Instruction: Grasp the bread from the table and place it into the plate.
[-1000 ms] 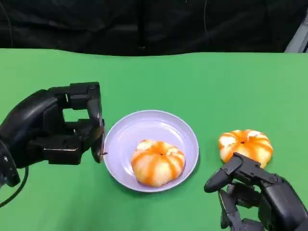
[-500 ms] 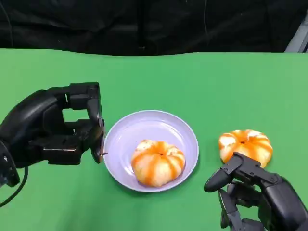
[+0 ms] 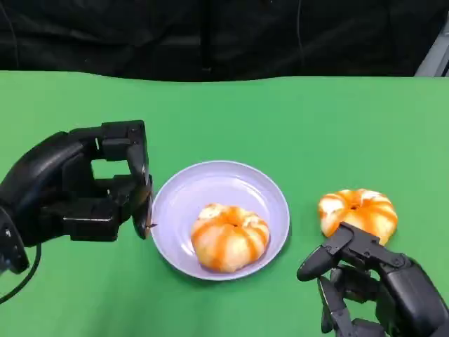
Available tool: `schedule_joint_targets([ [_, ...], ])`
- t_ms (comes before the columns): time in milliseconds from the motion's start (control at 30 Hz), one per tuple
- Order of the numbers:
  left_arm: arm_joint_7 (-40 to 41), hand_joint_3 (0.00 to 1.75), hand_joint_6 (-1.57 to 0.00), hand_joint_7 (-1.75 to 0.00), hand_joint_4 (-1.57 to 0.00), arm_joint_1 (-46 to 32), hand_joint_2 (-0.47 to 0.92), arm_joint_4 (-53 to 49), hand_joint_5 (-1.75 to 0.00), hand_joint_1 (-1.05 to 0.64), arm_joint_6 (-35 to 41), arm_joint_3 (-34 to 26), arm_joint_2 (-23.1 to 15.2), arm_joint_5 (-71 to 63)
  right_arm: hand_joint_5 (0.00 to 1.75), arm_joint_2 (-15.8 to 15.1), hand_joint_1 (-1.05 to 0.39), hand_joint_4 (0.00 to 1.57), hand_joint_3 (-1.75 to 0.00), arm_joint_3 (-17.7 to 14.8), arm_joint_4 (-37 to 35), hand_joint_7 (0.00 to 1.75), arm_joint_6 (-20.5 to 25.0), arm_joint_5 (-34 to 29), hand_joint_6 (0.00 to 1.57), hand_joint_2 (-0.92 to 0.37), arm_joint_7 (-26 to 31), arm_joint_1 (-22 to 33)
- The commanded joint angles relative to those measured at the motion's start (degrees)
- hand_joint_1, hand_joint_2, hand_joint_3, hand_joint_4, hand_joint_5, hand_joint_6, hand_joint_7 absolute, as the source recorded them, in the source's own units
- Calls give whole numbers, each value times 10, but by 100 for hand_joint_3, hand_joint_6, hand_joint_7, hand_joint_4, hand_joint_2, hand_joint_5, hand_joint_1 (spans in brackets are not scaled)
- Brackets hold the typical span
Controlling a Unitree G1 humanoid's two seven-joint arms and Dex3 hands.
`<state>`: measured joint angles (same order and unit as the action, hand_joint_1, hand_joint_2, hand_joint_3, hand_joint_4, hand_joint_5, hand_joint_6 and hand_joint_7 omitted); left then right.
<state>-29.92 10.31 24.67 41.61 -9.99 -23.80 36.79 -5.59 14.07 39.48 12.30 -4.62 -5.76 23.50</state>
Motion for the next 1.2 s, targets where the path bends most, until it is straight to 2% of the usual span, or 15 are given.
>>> schedule_joint_targets([
  [33, -2, 121, -66, -174, -80, -2, 62, -2, -175, -2, -9, -2, -9, -1, 175, -5, -7, 75, -98, -6, -3, 147, -8, 2, 70, -69, -2, 0],
  [1167, 3, 114, -68, -175, -82, -34, 64, 19, -175, -2, -5, -14, -13, 9, 175, -3, -7, 75, -98, -6, -1, 148, -8, 2, 70, -69, -1, 1],
  [1200, -4, 115, -68, -175, -82, -69, 64, 9, -175, -2, -23, -34, 5, 21, 175, -4, -7, 75, -98, -8, -2, 148, -7, 3, 70, -69, -1, 2],
])
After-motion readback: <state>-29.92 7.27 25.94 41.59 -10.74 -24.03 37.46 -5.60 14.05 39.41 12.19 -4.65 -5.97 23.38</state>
